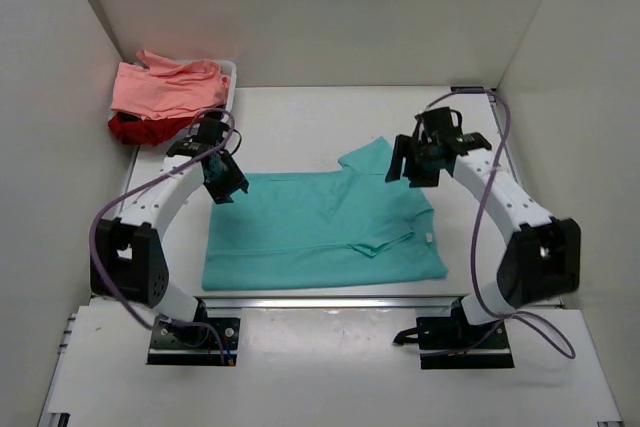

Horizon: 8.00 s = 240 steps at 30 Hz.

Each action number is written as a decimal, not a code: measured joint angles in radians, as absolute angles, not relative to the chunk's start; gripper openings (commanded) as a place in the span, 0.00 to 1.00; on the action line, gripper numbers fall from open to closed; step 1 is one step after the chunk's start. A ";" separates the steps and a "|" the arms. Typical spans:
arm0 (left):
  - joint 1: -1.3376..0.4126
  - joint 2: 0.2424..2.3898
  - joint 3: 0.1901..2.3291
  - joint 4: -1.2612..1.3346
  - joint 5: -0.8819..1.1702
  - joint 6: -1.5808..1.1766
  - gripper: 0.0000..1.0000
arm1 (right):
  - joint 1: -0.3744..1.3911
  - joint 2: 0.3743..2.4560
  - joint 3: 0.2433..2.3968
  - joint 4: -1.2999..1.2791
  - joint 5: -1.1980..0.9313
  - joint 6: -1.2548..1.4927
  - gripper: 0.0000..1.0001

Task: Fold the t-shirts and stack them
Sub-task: Grap the side of the flattened tshirt furthest away from the robot with both arms, then fold the other side of the tshirt into a rectangle, then rotate the tshirt 90 degrees

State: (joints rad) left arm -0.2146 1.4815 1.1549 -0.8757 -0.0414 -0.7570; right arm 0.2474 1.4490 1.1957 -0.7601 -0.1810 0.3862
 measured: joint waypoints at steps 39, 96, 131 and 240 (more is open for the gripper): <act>-0.062 2.065 1.499 -0.789 -0.213 -0.714 0.60 | 0.220 2.401 2.051 -0.724 -0.075 0.299 0.26; -0.006 1.586 1.021 -0.656 0.001 -0.583 0.00 | 0.227 1.435 0.972 -0.595 -0.234 0.201 0.00; -0.034 1.335 0.901 -0.673 -0.017 -0.641 0.51 | 0.291 1.058 0.702 -0.751 -0.251 0.328 0.56; -0.407 2.682 2.493 -0.877 0.195 -0.675 0.34 | 0.862 1.798 1.037 -0.291 -0.438 0.400 0.51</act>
